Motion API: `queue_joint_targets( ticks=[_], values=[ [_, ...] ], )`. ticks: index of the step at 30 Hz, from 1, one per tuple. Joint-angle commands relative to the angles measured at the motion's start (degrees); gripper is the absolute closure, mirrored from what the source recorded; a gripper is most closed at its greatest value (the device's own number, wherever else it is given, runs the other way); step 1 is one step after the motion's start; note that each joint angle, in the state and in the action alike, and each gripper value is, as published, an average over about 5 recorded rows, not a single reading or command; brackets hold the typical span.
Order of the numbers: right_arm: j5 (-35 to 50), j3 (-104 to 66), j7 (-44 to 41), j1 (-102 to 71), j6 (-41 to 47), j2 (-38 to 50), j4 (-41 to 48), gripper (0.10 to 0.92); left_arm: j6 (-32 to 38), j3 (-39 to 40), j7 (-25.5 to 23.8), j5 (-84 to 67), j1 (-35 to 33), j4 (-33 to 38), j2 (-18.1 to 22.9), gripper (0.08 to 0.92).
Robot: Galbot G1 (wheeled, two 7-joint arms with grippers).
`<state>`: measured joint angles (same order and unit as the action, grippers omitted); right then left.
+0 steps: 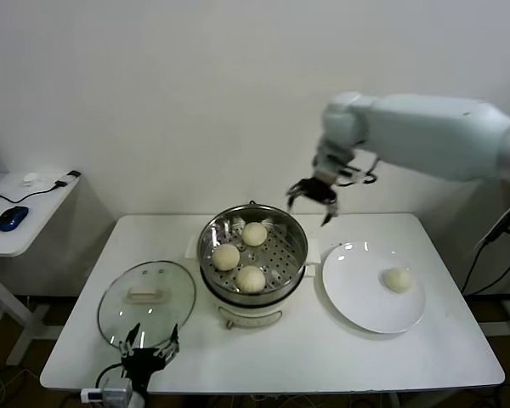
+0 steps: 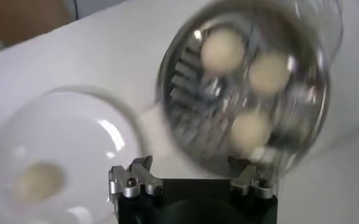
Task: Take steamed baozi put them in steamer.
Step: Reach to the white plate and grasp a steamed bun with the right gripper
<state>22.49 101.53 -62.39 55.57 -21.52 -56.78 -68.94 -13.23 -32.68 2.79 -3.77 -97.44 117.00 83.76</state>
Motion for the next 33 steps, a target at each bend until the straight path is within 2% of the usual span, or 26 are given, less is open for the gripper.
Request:
queue_joint_targets(
  ticks=[1, 6, 13, 25, 33],
  values=[
    [4.55, 11.77, -1.63, 1.72, 21.15, 23.91, 0.21, 0.202, 0.05, 0.04, 0.01, -0.11, -0.07, 0.0, -0.09, 0.177],
    [-4.11, -7.52, 0.63, -22.89, 23.95, 29.14, 4.76, 0.203, 0.03, -0.27, -0.09, -0.67, 0.48, -0.02, 0.25, 0.177],
    [-9.9, -25.84, 2.77, -42.62, 24.54, 23.87, 13.84, 0.203, -0.37, -0.38, -0.55, 0.07, 0.21, -0.1, 0.7, 0.177],
    [-13.89, -35.19, 7.42, -48.26, 23.1, 12.24, 24.3, 0.203, 0.0, -0.15, -0.34, 0.34, -0.32, -1.03, 1.02, 0.177],
    [-12.95, -33.64, 6.3, -45.61, 23.02, 9.43, 25.1, 0.203, 0.05, 0.28, -0.33, 0.55, -0.11, -1.23, 1.06, 0.177]
  ],
)
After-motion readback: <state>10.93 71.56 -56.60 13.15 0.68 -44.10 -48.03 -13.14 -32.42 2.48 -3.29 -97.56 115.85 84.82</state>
